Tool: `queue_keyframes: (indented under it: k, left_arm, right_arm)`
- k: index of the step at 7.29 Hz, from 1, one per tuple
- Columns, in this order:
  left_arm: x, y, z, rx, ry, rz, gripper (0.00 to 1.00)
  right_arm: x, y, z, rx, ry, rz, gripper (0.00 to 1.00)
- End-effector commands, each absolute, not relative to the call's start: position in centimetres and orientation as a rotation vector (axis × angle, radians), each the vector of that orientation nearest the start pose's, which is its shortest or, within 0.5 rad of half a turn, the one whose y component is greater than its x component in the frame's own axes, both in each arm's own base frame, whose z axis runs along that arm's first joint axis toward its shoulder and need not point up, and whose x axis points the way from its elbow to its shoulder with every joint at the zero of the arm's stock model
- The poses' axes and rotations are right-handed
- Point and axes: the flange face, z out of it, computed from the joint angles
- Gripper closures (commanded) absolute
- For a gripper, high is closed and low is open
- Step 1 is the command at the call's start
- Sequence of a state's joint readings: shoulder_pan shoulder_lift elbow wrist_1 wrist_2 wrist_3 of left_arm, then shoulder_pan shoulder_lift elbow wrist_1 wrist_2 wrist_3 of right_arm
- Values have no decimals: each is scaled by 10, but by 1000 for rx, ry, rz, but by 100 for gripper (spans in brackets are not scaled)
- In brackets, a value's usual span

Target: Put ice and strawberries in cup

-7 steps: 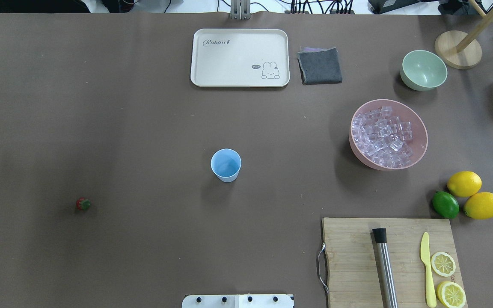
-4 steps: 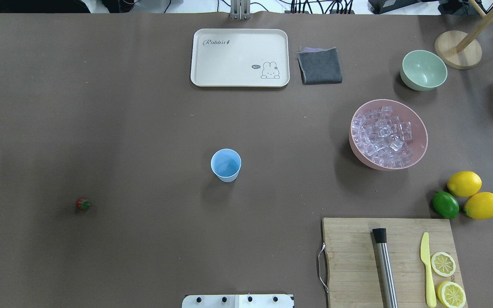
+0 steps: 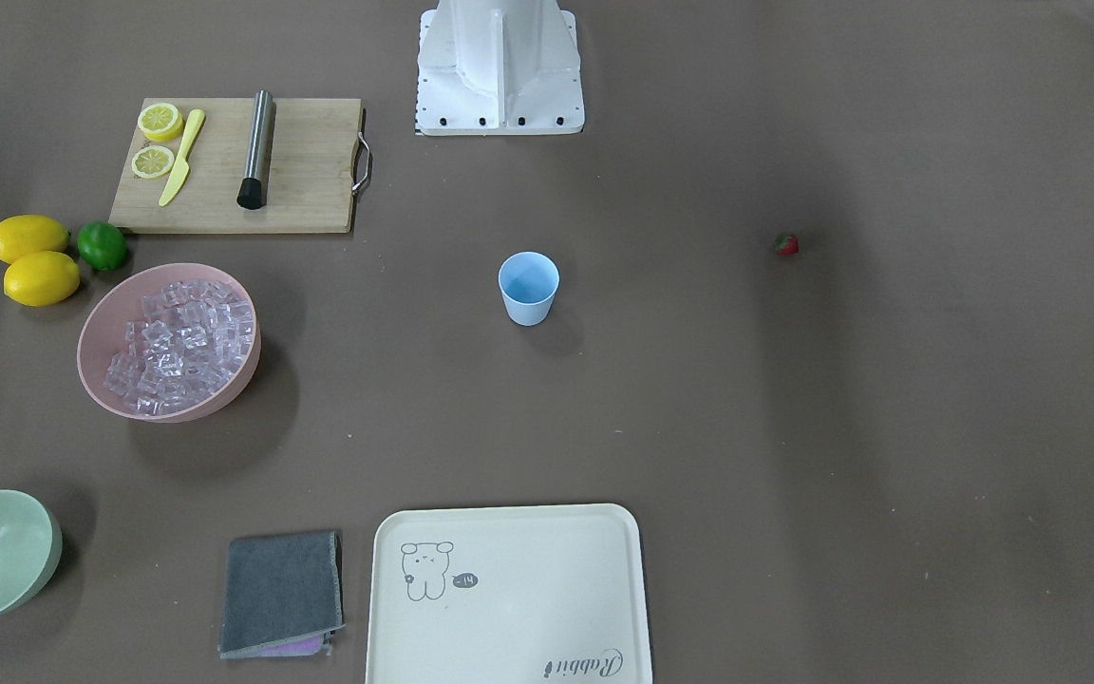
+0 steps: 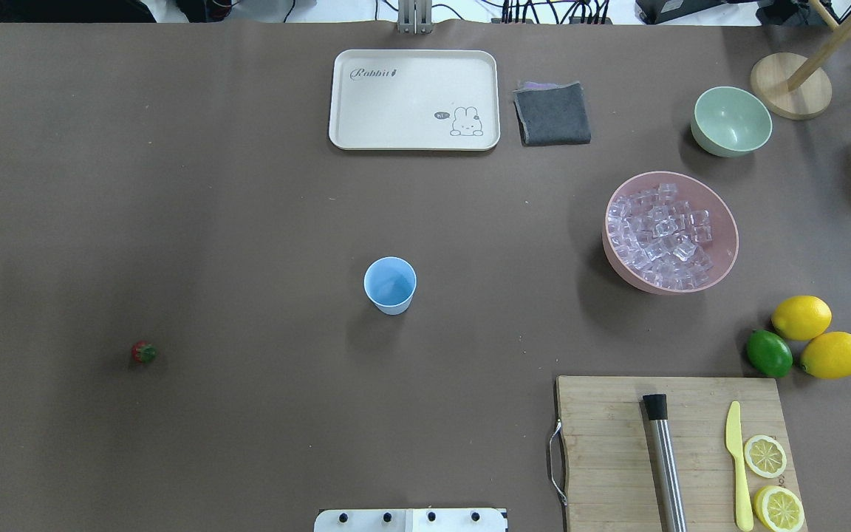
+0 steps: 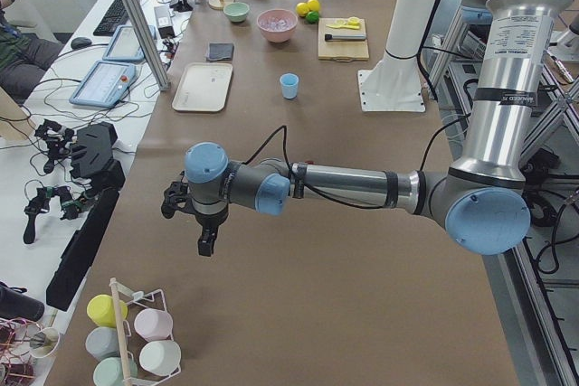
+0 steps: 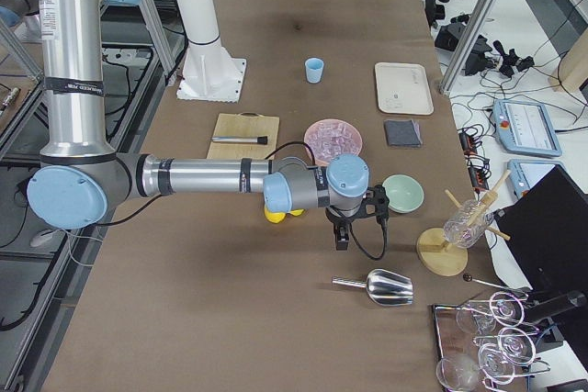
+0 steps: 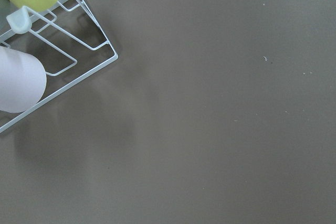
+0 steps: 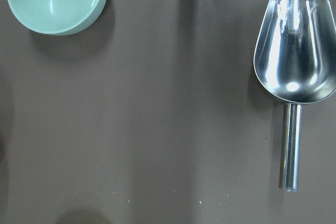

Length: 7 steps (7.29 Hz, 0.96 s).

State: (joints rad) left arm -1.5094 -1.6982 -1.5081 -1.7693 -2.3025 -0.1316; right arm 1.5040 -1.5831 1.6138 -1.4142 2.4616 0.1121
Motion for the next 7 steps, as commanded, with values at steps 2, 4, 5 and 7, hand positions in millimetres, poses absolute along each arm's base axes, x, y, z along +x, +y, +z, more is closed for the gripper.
queue_keyframes:
  k: [2,4,5,7]
  left_arm:
    - [-32,-564,604,181,748,31,2]
    - [-32,-563,604,181,748,31,2]
    - [-32,-564,604,182,748,30,2]
    - [-32,-565,603,183,748,31,2]
  right_arm:
    - [24,-500,615,129,-877,-72,1]
    - [11,-504,599,144,-875,-117,1]
    - [-12,-507,566,139,-883,-85,1]
    - [-59,-511,515,135,-881,-55,1]
